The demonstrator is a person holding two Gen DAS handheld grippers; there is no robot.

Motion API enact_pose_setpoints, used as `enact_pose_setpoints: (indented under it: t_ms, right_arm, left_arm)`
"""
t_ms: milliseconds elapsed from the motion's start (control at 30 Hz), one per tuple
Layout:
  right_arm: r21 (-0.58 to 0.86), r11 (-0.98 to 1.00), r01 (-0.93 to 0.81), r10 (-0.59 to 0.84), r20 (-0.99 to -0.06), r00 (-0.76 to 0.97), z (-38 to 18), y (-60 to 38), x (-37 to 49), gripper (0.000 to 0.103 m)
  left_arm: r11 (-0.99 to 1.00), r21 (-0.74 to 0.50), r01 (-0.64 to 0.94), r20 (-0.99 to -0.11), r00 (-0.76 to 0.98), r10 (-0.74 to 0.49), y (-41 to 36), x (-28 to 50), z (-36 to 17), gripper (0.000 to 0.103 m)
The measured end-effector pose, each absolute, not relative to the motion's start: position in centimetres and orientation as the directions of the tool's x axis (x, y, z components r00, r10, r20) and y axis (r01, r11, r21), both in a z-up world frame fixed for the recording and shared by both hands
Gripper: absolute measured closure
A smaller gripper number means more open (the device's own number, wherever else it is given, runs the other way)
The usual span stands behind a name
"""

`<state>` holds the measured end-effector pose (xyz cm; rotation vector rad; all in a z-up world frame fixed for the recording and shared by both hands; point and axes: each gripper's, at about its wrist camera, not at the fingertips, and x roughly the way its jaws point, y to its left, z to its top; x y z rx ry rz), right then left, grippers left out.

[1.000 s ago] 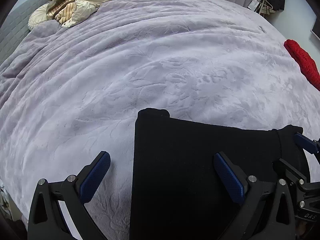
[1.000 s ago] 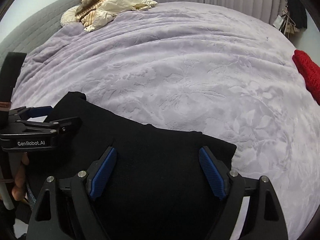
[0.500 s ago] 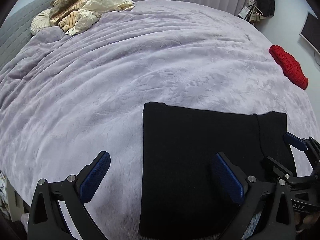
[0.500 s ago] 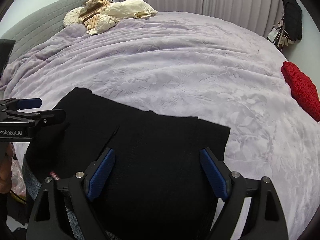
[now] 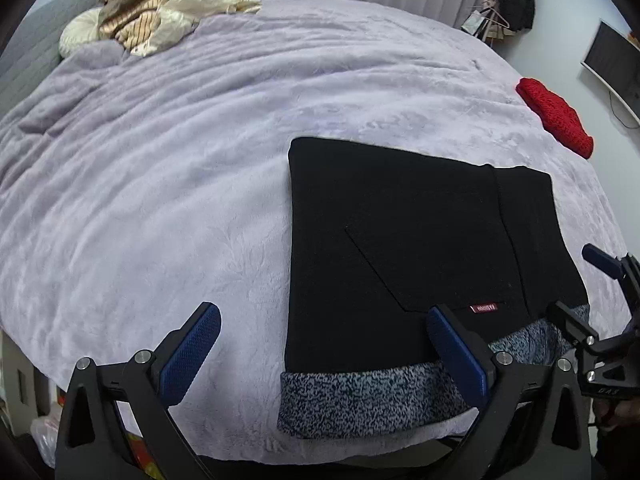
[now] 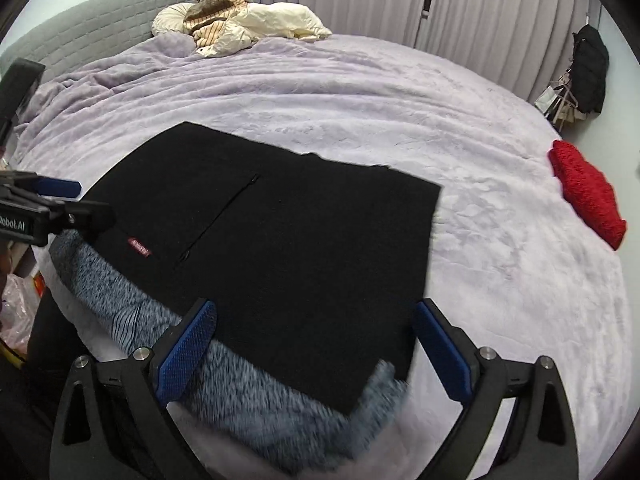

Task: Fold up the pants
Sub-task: 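Lay the trousers flat and release both grippers, patterned band facing up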

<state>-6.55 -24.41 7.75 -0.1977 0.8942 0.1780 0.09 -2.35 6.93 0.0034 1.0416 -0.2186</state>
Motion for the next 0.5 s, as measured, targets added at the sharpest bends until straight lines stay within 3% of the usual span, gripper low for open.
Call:
enact_pose_setpoints:
  t_ms: [100,200,500]
  right_arm:
    - [-0.086,0.963,-0.255,0.110,-0.740,0.663,9.8,-24.4,-8.5,0.004]
    - [-0.055,0.944,-0.325,0.186,-0.727,0.661,10.5,-22.7,-9.4,0.004]
    - [-0.008,0.899,-0.439,0.264,-0.789,0.555,5.8,-20.3,-9.2,0.004]
  left_arm:
    - [0.970,-0.098,0.224,-0.841,0.502,-0.201,-2.8,-1.0,7.6,0.000]
    - [0.977,-0.040,0.208,-0.869,0.476,-0.137,-3.4,-0.9,5.9,0.000]
    - [0.976,-0.174,0.132,-0.887,0.409,-0.213,-1.7,-1.1,3.6,0.000]
